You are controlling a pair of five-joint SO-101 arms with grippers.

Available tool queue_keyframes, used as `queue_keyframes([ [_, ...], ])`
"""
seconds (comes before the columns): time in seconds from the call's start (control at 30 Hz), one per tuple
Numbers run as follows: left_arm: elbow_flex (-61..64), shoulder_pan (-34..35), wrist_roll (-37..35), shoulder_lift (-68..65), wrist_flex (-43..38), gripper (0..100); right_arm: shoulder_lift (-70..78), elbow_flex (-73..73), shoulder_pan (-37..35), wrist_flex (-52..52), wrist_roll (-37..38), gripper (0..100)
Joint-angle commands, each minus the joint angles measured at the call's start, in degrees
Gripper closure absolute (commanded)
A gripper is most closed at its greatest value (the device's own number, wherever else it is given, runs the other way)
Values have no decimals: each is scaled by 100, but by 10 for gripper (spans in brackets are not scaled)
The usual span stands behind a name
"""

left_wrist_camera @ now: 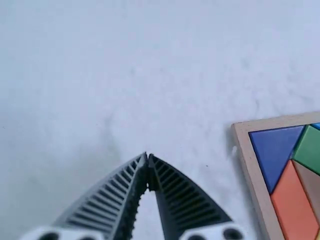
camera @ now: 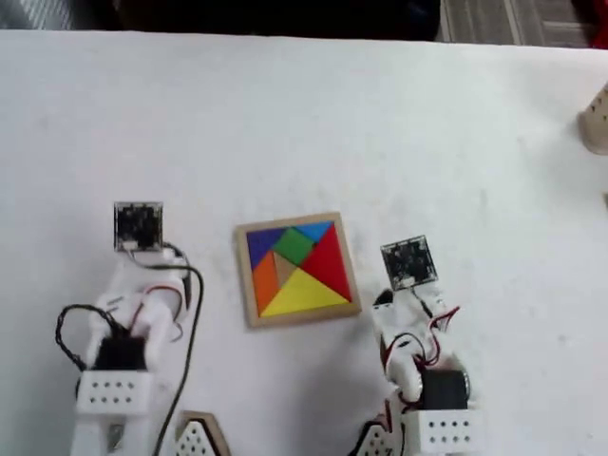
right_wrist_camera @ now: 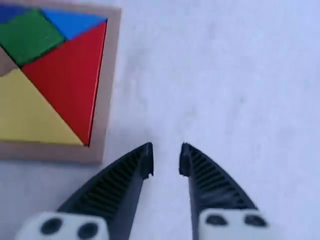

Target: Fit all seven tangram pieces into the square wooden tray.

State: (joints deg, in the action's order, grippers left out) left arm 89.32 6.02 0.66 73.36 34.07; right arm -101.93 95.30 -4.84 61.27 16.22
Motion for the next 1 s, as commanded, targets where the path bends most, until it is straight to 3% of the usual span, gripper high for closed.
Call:
queue_keyframes([
  [0.0, 651, 22, 35, 1587, 114, 976, -13, 9, 171, 48, 79, 830],
  [0.1, 809, 66, 35, 2536, 914, 976, -13, -9, 180, 215, 141, 892],
  [0.23, 765, 154, 35, 3213, 2145, 973, -13, -53, 180, 505, 835, 982],
  [0.37, 765, 163, 35, 3099, 2435, 976, -22, -88, 180, 980, 1011, 974],
  [0.8, 765, 171, 26, 3099, 3675, 973, -22, 158, 224, 1095, 985, 978],
  [0.97, 765, 171, 18, 3099, 3736, 975, -22, 158, 198, 1095, 985, 978],
])
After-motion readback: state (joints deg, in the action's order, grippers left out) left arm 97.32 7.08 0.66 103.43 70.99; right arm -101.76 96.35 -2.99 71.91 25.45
